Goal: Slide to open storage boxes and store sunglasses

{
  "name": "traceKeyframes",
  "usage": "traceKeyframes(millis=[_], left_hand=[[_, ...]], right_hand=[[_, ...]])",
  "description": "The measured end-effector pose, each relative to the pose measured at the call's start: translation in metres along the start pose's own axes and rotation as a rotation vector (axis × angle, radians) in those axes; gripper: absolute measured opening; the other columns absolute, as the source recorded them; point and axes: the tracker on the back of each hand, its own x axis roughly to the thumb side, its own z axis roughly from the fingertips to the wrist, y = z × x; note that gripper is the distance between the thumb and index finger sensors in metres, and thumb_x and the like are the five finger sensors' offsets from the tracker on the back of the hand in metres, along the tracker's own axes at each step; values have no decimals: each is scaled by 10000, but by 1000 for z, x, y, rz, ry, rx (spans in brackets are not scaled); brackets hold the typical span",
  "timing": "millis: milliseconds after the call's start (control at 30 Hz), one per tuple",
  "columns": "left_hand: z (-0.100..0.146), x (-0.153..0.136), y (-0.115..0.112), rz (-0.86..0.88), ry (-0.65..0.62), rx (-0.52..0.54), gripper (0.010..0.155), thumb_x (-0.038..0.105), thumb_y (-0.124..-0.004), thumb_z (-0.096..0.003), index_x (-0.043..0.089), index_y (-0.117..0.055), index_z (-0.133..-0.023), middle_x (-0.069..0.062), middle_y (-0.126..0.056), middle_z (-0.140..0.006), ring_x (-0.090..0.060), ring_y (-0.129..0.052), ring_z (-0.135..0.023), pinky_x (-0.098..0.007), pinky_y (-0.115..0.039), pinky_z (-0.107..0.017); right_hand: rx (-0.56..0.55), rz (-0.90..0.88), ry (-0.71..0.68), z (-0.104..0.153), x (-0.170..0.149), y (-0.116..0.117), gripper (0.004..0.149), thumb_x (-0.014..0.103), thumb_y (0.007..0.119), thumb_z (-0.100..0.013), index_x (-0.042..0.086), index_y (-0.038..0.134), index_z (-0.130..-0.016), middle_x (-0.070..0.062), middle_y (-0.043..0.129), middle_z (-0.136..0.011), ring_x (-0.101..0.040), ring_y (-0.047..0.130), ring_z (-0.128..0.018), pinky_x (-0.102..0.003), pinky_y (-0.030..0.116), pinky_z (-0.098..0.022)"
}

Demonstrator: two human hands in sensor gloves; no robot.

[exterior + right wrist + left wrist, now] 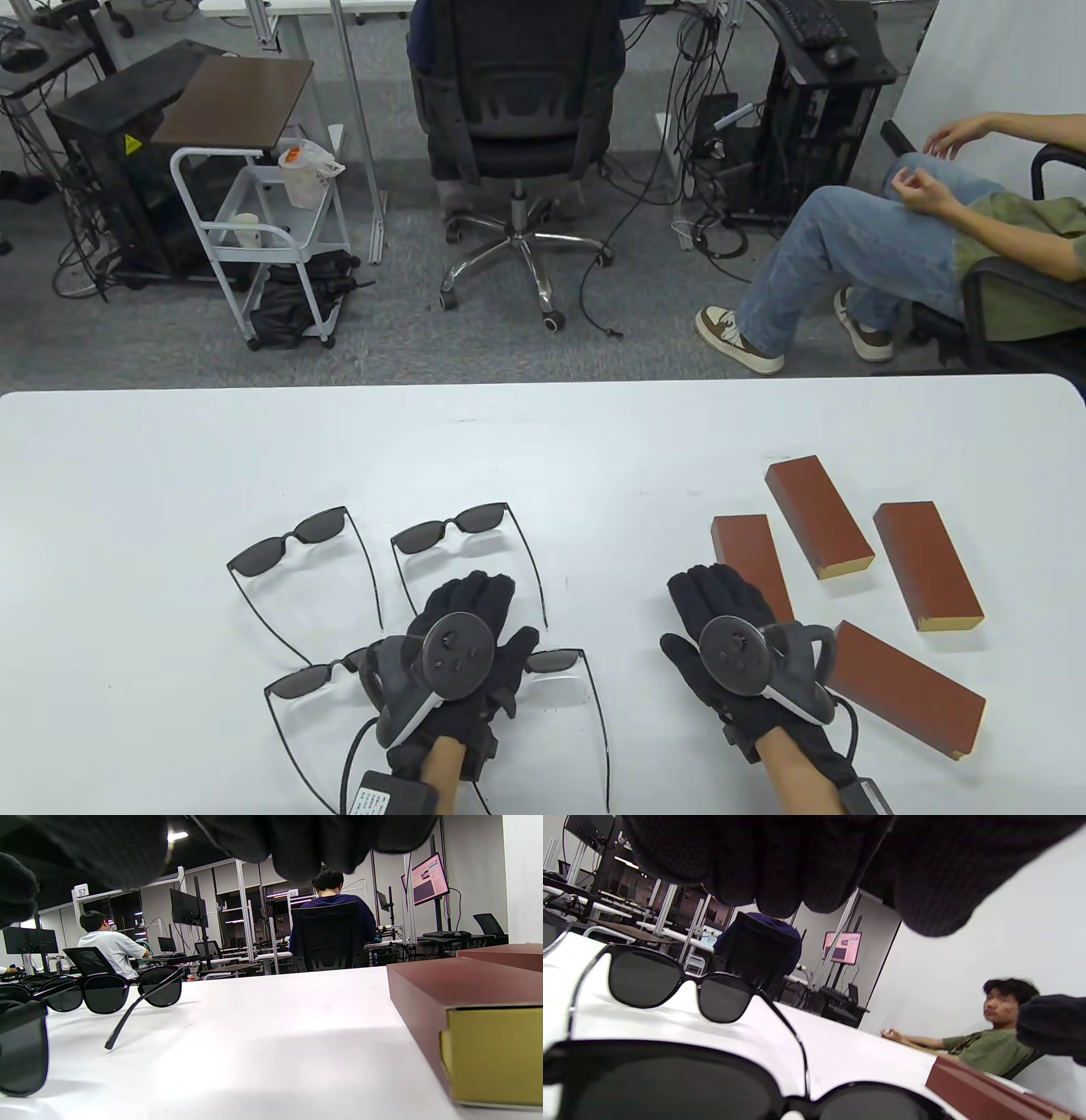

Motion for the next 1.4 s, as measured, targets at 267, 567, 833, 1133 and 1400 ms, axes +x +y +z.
traceKeyframes(millis=[267, 567, 833, 1133, 1400], left_hand=[[-6, -2, -12, -248, 79, -210, 619, 450, -993, -335, 303, -853, -920, -11, -854, -981, -307, -839, -866, -528, -745, -568], [-12, -5, -27, -311, 103, -265, 499, 376, -994, -335, 338, -933, -828, 21, -942, -880, -264, -916, -772, -506, -773, -513], [-14, -7, -37, -337, 97, -324, 391, 339, -969, -351, 354, -987, -742, 45, -1005, -790, -234, -966, -700, -492, -790, -481], [-13, 0, -33, -245, 78, -336, 397, 296, -875, -413, 335, -942, -803, 10, -967, -825, -253, -941, -706, -489, -779, -497], [-7, 16, -6, -82, -80, -73, 410, 307, -807, -438, 351, -909, -833, 16, -934, -830, -252, -915, -709, -485, -765, -507]], right_hand=[[14, -3, 3, 1, -1, 0, 668, 550, 782, -336, 280, 593, -916, -64, 639, -1019, -367, 611, -944, -511, 578, -691], [22, -2, -2, 0, -1, 1, 665, 549, 783, -335, 281, 596, -915, -64, 642, -1018, -366, 614, -943, -512, 578, -691], [28, 0, -4, 1, 0, 1, 665, 547, 783, -336, 281, 595, -915, -65, 643, -1018, -366, 616, -943, -513, 579, -690], [22, -56, -50, 0, 0, 1, 636, 496, 812, -334, 280, 619, -901, -68, 683, -993, -367, 686, -905, -479, 676, -654], [11, -232, -35, -2, -3, -1, 588, 373, 887, -321, 290, 675, -863, -47, 788, -925, -331, 819, -826, -434, 765, -603]])
